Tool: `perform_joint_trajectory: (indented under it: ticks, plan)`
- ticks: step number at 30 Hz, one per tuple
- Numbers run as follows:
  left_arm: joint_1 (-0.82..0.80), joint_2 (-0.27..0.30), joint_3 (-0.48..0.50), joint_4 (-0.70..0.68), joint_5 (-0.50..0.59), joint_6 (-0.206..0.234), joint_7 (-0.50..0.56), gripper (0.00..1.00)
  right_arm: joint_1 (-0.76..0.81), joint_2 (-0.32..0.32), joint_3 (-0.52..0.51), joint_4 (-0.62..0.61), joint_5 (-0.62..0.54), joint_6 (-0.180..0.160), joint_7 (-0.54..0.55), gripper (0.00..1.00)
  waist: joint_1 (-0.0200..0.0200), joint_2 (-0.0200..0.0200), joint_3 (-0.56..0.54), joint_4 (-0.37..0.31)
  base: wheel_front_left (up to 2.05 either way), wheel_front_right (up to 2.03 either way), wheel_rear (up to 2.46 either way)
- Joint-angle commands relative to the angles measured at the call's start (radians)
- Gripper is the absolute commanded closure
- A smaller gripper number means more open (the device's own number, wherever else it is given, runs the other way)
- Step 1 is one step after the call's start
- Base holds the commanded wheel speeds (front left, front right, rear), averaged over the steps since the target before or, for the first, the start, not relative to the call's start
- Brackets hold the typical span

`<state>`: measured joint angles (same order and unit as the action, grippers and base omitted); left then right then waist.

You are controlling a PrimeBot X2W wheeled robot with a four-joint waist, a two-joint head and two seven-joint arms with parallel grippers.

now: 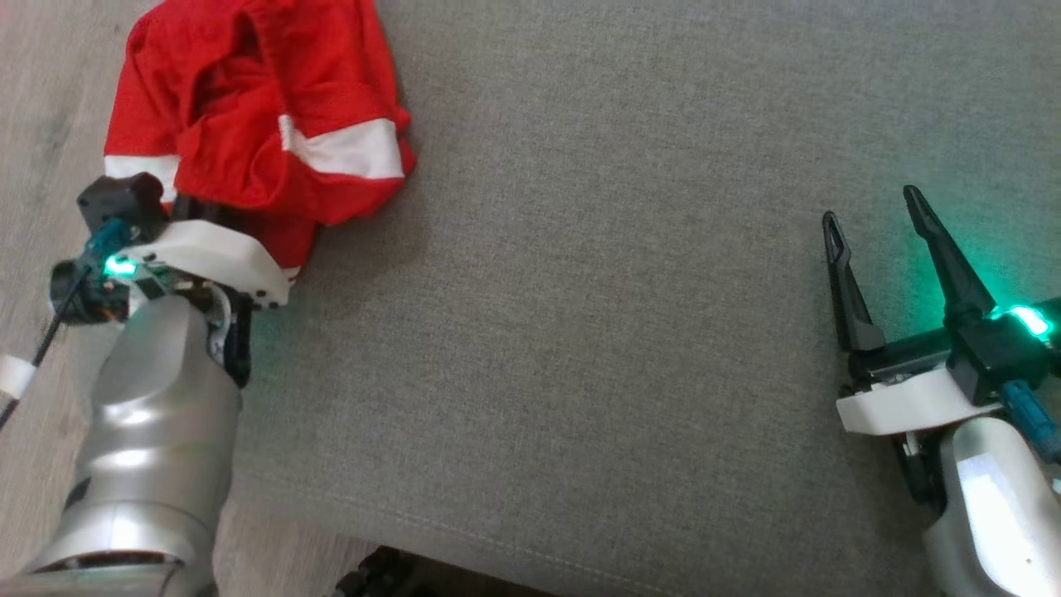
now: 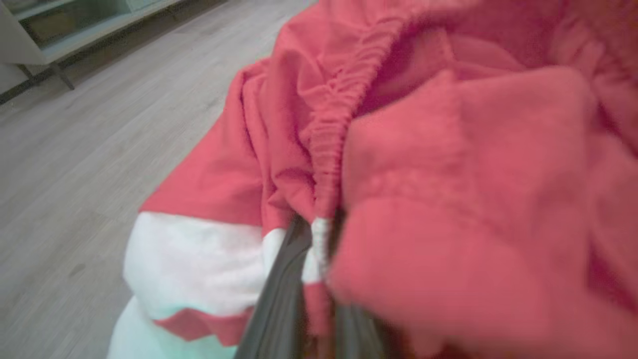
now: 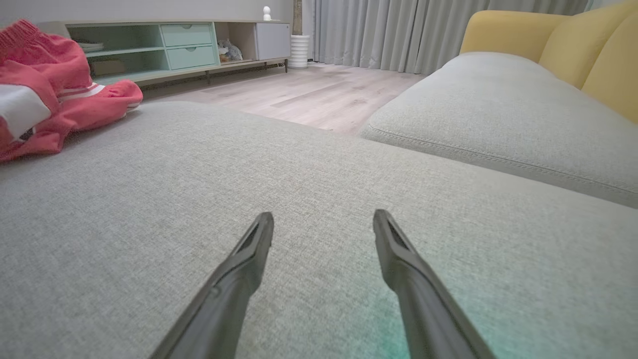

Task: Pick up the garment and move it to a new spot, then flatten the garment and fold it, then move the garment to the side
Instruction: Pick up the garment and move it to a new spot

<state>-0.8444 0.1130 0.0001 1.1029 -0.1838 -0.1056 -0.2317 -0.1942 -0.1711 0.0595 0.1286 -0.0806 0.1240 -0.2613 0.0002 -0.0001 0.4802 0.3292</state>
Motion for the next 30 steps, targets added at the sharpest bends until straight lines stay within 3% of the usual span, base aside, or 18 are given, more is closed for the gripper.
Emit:
perform_joint_trajectory:
  ticks: [1,8,13,22,30]
  plan:
    - [-0.036,0.067,0.013,-0.024,0.016,0.005,-0.019,1.00,0.014,0.002,0.020,0.004,-0.005,0.007,-0.001,0.00,-0.0002,0.0001,-0.019,-0.005,0.00,0.00,0.00]
    - [-0.087,0.115,-0.023,-0.229,0.077,0.023,-0.030,1.00,0.029,0.052,0.031,0.027,0.010,0.007,-0.001,0.00,-0.0002,0.0001,-0.143,-0.037,0.00,0.00,0.00]
    - [-0.142,0.135,-0.072,-0.371,0.109,0.005,-0.030,1.00,0.047,0.092,0.037,0.042,0.027,0.007,-0.001,0.00,-0.0002,0.0001,-0.259,-0.097,0.00,0.00,0.00]
    - [-0.287,0.072,-0.232,-0.514,0.041,-0.024,0.026,1.00,0.116,0.120,0.058,0.047,0.085,0.007,-0.001,0.00,-0.0002,0.0001,-0.445,-0.294,0.00,0.00,0.00]
    - [-0.374,-0.005,-0.409,-0.510,-0.095,-0.025,0.048,1.00,0.134,0.121,0.085,0.027,0.138,0.007,-0.001,0.00,-0.0002,0.0001,-0.470,-0.496,0.00,0.00,0.00]
